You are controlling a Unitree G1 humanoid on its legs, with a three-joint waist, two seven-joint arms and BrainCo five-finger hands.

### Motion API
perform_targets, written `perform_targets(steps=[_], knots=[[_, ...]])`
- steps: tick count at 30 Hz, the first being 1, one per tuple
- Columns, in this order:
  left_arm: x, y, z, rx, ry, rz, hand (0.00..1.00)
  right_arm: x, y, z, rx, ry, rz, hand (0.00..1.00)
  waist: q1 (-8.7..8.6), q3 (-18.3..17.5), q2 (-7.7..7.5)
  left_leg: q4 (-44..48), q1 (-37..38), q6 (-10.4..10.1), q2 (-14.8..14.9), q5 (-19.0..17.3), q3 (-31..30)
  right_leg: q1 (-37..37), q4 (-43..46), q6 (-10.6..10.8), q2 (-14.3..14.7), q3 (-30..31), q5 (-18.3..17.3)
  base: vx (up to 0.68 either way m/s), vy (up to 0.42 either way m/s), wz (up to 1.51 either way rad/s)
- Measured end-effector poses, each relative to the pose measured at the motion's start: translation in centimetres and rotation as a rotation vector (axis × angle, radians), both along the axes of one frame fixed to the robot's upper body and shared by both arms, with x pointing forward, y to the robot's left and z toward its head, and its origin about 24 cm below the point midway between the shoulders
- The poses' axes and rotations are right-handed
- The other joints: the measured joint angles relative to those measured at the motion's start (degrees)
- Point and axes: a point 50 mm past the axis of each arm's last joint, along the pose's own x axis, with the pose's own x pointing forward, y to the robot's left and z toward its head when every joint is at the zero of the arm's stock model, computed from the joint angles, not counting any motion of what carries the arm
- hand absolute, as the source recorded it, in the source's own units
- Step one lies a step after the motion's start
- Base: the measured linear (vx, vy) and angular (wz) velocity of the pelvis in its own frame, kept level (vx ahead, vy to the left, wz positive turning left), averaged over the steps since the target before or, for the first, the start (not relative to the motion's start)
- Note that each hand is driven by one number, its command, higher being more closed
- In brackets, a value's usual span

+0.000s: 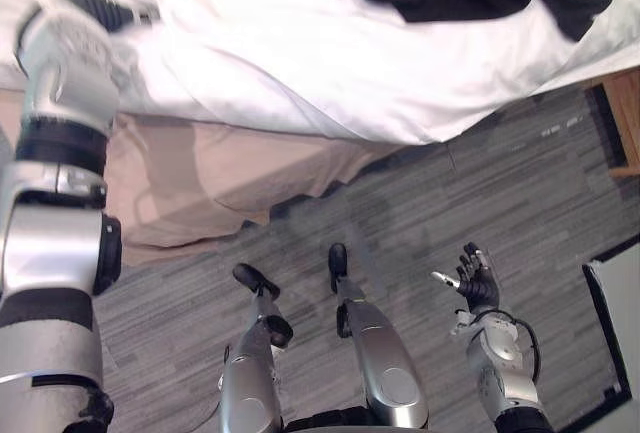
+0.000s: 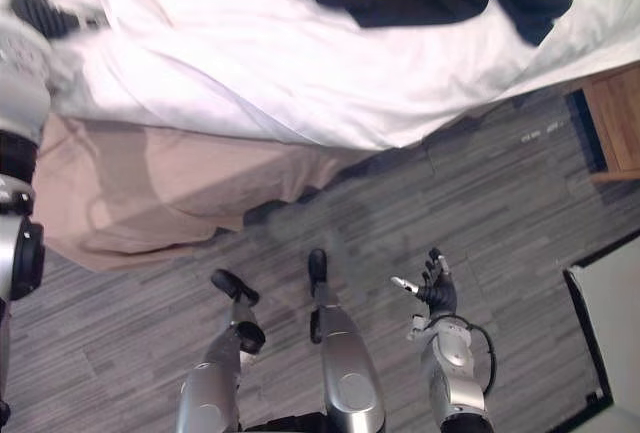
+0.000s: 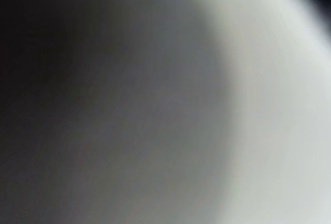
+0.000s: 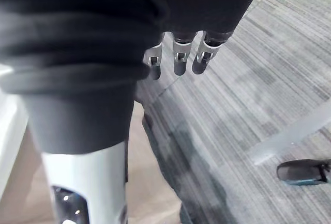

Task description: Tidy the bed and pick cloth on bed and put in laundry

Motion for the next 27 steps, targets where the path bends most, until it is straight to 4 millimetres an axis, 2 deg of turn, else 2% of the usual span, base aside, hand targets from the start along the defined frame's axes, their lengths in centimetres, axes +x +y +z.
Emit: perform_targets(steps=[2,3,5,6,7,8,10,11,12,14,16,17,18,19,21,22,24,25,27], knots=[[-0.9,0.0,-5.5,-0.071,0.066,-0.048,0.0,-2.1,-1.6,-1.6,0.006,0.092,-0.078,0.0,1.28,-1.35,1.61,0.04,3.38,-0.33,-0.16,-0.75,-1.18,4.18,0.0,0.06,-0.3,-2.35,-1.21,0.11,0.005,0.26],[-1.4,0.0,-7.2,-0.093,0.091,-0.055,0.0,-2.9,-2.0,-2.1,0.009,0.122,-0.103,0.0,1.7,-2.54,2.14,0.11,3.84,-0.25,-0.2,-1.16,-1.36,4.79,0.03,-0.03,-0.38,-2.8,-1.58,0.12,0.008,0.26],[-4.4,0.6,-14.1,-0.182,0.207,-0.039,0.0,-5.4,-3.1,-3.7,0.021,0.216,-0.174,0.0,3.21,-7.01,3.72,0.0,5.56,-1.05,-0.45,-2.09,-1.85,7.12,-0.14,0.13,-0.78,-4.21,-2.82,0.15,0.016,0.2],[-5.2,0.6,-15.4,-0.204,0.231,-0.032,0.0,-5.9,-3.3,-3.9,0.025,0.231,-0.19,0.0,3.67,-7.5,3.99,0.01,6.45,-1.19,-0.45,-2.11,-1.67,7.99,-0.09,0.13,-0.82,-4.32,-3.11,0.14,0.018,0.09],[-7.0,0.6,-18.4,-0.251,0.288,-0.014,0.0,-7.1,-3.5,-4.6,0.041,0.27,-0.227,0.0,4.62,-9.07,4.39,0.01,8.04,-1.88,-0.5,-2.35,-1.61,9.42,-0.02,0.34,-0.85,-4.39,-3.83,0.12,0.005,0.06],[-9.6,0.8,-21.7,-0.312,0.356,0.033,0.0,-8.5,-3.4,-5.5,0.071,0.318,-0.27,0.0,5.1,-11.66,4.5,0.0,9.23,-2.42,-0.56,-2.77,-1.92,10.87,0.0,0.66,-0.92,-4.91,-4.62,0.15,-0.009,0.08],[-14.0,1.1,-26.3,-0.376,0.469,0.133,0.0,-11.0,-3.2,-6.8,0.11,0.399,-0.33,0.0,6.26,-14.71,4.29,-0.02,11.44,-3.21,-0.56,-3.43,-2.21,13.21,-0.02,0.96,-0.96,-5.5,-5.8,0.13,-0.02,0.08],[-15.9,1.2,-28.0,-0.406,0.51,0.188,0.0,-11.9,-3.2,-7.2,0.121,0.429,-0.361,0.0,6.76,-15.75,4.15,-0.02,12.18,-3.5,-0.57,-3.67,-2.3,14.02,-0.07,1.1,-0.96,-5.6,-6.17,0.1,-0.022,0.03],[-18.8,1.3,-30.1,-0.439,0.576,0.258,0.0,-13.1,-3.3,-7.6,0.132,0.462,-0.396,0.0,7.51,-16.98,3.92,-0.03,13.12,-3.81,-0.6,-3.99,-2.33,14.99,-0.09,1.45,-0.99,-5.7,-6.67,0.09,-0.02,0.03],[-23.0,1.4,-32.5,-0.479,0.667,0.36,0.0,-14.0,-3.7,-7.8,0.14,0.486,-0.438,0.0,7.91,-18.67,3.43,-0.03,13.79,-4.01,-0.69,-4.2,-2.66,15.99,-0.4,1.72,-1.06,-6.16,-6.93,0.07,-0.013,0.07],[-26.7,1.5,-34.0,-0.499,0.732,0.447,0.0,-14.1,-4.7,-7.4,0.133,0.467,-0.485,0.0,8.89,-19.72,2.7,-0.03,14.79,-4.11,-0.91,-4.38,-2.82,17.31,-1.0,1.89,-1.18,-6.4,-7.03,0.02,0.0,0.03],[-27.4,1.5,-34.2,-0.502,0.74,0.468,0.0,-14.1,-5.1,-7.2,0.127,0.459,-0.499,0.0,9.18,-19.91,2.51,-0.03,15.11,-4.11,-0.99,-4.46,-2.89,17.61,-0.98,2.04,-1.26,-6.48,-7.13,0.0,0.017,0.11],[-28.8,1.5,-34.6,-0.507,0.753,0.513,0.0,-14.2,-6.4,-6.7,0.105,0.439,-0.538,0.0,9.55,-20.73,2.15,-0.04,15.3,-3.96,-1.36,-4.62,-3.58,18.13,-0.97,2.47,-1.6,-7.12,-7.41,-0.01,0.026,0.24],[-30.4,1.5,-35.1,-0.517,0.763,0.571,0.0,-13.9,-8.4,-5.6,0.073,0.399,-0.587,1.0,9.67,-21.6,2.02,-0.04,15.29,-3.65,-1.87,-4.83,-4.33,18.24,-0.94,2.76,-2.05,-7.72,-7.61,-0.02,0.05,0.25],[-32.1,1.5,-35.4,-0.537,0.76,0.648,0.0,-13.4,-10.8,-4.0,0.02,0.347,-0.64,1.0,9.63,-22.73,1.86,-0.04,15.1,-3.83,-2.35,-5.37,-4.44,18.2,-1.01,2.82,-2.36,-7.87,-7.57,-0.01,0.056,0.12],[-33.7,1.5,-35.8,-0.561,0.759,0.727,0.0,-12.3,-12.9,-2.2,-0.035,0.274,-0.691,1.0,9.68,-23.34,1.75,-0.04,15.02,-3.86,-2.75,-5.67,-4.78,18.31,-1.02,2.9,-2.72,-8.2,-7.53,0.01,0.059,0.09],[-35.5,1.3,-36.3,-0.583,0.78,0.781,0.0,-10.9,-14.8,0.0,-0.095,0.182,-0.739,1.0,9.67,-23.93,1.18,-0.05,14.9,-3.67,-3.06,-5.82,-5.18,18.34,-1.03,3.02,-2.92,-8.33,-7.46,0.01,0.051,0.08],[-36.0,1.2,-36.4,-0.593,0.787,0.792,0.0,-10.4,-15.2,0.7,-0.112,0.153,-0.741,1.0,9.78,-24.01,1.25,-0.05,14.98,-3.6,-3.18,-5.83,-5.68,18.4,-1.02,3.08,-3.12,-8.36,-7.53,0.02,0.033,0.06],[-37.5,0.1,-37.1,-0.667,0.805,0.842,0.0,-7.5,-16.1,4.1,-0.185,0.011,-0.714,1.0,9.64,-23.91,1.04,-0.05,14.9,-3.03,-3.7,-5.6,-6.59,18.29,-0.95,3.48,-3.57,-8.52,-7.83,0.01,0.036,0.07]])
